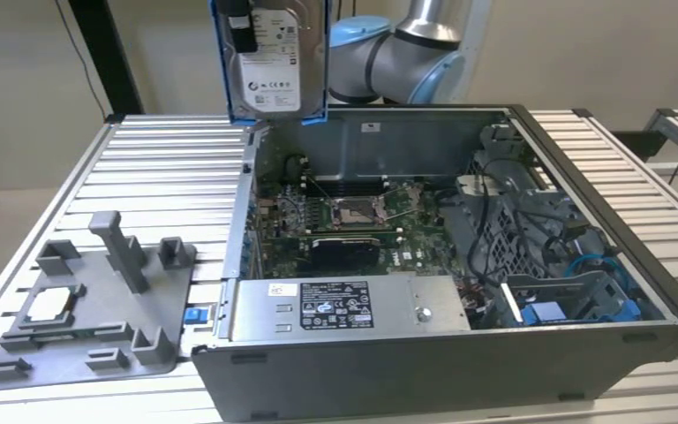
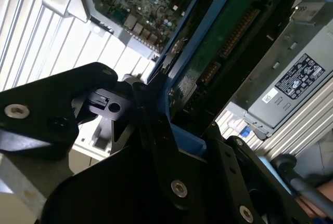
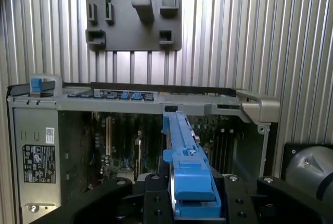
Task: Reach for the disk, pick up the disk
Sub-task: 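Pick up the disk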
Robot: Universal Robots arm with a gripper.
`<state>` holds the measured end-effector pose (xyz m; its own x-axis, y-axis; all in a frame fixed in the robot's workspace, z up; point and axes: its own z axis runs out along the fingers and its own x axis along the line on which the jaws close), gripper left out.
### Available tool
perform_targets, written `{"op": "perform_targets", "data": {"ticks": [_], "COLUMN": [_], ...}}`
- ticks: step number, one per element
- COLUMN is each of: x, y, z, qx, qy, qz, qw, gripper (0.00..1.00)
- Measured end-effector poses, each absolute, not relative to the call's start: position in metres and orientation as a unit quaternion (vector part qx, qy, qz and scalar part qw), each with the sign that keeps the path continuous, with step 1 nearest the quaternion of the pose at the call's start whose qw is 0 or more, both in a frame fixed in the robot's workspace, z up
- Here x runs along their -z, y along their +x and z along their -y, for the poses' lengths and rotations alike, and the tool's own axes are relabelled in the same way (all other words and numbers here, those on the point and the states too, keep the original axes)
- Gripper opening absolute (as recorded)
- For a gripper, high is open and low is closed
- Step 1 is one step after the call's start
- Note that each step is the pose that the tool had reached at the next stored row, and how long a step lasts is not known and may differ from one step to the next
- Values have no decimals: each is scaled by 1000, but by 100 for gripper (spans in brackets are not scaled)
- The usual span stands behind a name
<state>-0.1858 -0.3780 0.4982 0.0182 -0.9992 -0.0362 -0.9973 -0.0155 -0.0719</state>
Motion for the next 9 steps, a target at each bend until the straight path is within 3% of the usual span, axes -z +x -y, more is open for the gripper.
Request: {"op": "perform_targets", "data": {"ticks": [9], "x": [-498], "y": [-169], "z": [378], "qx": [12], "qy": [-712], "qz": [-701], "qw": [38], "gripper": [0]}}
